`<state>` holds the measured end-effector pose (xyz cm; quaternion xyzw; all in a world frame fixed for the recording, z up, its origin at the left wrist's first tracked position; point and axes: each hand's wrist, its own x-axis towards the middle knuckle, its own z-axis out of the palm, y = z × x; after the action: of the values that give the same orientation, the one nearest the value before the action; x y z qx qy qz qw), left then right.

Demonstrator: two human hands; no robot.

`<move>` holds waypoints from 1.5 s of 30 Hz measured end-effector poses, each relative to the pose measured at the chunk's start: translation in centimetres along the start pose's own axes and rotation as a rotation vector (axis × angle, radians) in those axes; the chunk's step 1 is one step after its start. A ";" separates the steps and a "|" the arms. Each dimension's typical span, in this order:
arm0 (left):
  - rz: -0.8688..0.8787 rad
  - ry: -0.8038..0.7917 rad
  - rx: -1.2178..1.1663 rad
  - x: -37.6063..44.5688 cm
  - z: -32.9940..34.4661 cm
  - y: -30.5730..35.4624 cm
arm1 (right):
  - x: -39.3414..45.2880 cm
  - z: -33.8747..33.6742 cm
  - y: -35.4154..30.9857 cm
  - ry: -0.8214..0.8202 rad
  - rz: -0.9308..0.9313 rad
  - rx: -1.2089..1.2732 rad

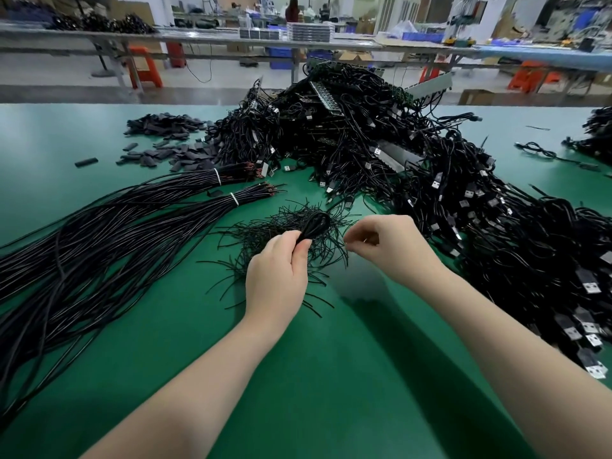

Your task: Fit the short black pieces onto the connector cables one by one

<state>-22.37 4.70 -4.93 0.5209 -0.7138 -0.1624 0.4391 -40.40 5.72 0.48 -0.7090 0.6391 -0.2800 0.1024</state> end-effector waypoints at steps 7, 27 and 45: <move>0.116 -0.076 0.040 -0.3 0.0 0.7 | -2.2 0.9 -3.3 0.052 -0.222 -0.065; 0.240 -0.111 0.184 -0.6 0.2 1.0 | -3.6 0.0 -3.0 0.170 -0.133 -0.141; 0.608 -0.208 0.413 -1.0 -0.2 1.8 | -1.1 -3.3 -1.5 -0.317 -0.026 0.096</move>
<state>-23.24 6.34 -4.09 0.3436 -0.8942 0.0703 0.2783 -40.88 7.78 3.68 -0.7467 0.5918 -0.1961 0.2320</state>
